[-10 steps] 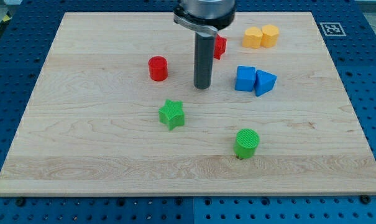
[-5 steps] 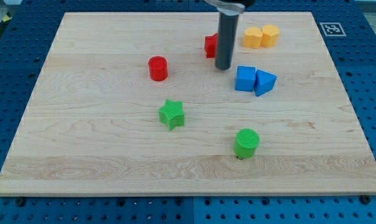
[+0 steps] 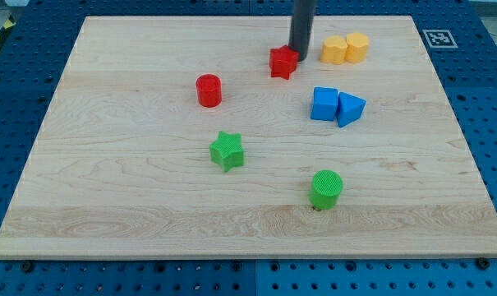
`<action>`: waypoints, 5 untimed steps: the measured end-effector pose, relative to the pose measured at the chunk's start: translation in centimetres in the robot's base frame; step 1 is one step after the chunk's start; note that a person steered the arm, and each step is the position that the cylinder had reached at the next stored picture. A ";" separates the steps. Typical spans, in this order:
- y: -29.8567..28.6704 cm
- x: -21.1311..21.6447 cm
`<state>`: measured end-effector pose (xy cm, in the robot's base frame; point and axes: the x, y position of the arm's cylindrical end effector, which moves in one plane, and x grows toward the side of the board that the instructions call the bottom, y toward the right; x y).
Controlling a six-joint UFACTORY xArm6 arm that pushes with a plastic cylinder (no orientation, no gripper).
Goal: Push the red star into the red circle
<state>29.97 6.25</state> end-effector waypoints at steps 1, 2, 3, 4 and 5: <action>-1.7 2.0; -2.9 3.2; -3.2 3.3; -2.7 4.3; -2.4 5.7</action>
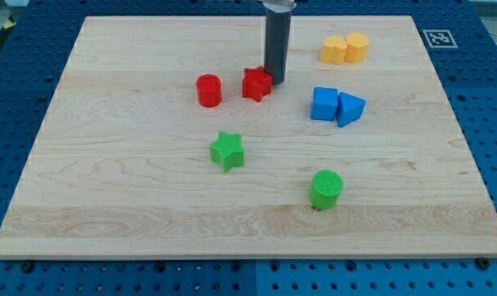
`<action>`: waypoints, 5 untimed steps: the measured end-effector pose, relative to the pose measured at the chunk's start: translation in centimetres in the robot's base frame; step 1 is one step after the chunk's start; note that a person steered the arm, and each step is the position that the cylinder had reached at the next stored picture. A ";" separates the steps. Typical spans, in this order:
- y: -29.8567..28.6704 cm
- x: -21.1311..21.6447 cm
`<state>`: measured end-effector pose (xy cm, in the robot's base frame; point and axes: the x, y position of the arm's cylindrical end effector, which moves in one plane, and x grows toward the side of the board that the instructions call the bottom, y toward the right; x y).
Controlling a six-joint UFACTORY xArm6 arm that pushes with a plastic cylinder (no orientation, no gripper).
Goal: Push the red star into the red circle
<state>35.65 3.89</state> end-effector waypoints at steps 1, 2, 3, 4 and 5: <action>0.1 1.4; -2.7 1.4; -4.3 1.2; -4.3 0.9; -3.0 2.0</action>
